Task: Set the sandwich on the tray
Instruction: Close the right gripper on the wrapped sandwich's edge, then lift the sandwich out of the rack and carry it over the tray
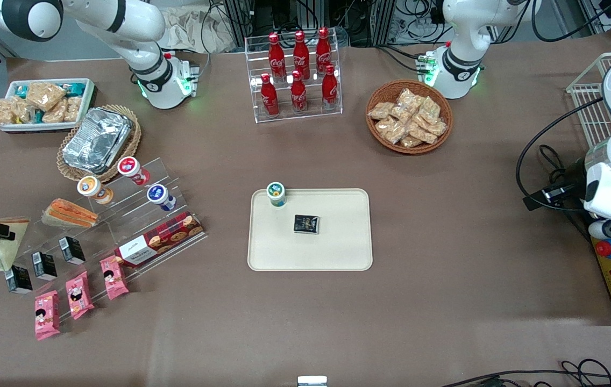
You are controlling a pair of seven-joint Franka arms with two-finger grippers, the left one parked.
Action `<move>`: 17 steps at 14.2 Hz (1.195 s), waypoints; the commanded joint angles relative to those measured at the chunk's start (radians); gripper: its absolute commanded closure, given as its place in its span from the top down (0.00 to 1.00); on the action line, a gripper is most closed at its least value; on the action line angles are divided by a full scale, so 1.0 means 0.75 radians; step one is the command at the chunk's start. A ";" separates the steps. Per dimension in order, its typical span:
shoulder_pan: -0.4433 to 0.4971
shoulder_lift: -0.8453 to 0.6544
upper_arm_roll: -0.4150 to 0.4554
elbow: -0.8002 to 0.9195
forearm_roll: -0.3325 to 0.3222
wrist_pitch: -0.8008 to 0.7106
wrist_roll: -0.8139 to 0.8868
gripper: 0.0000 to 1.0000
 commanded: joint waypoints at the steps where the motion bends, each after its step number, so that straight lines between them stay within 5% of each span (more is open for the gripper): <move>1: -0.002 -0.025 0.000 -0.001 0.024 -0.031 -0.024 0.47; 3: 0.000 -0.036 0.002 0.016 0.017 -0.084 -0.020 0.38; 7: 0.027 -0.050 0.002 0.171 0.007 -0.319 -0.008 0.38; 14: 0.329 -0.189 0.039 0.321 0.005 -0.483 -0.010 0.39; 17: 0.428 -0.189 0.175 0.325 0.009 -0.438 -0.004 0.39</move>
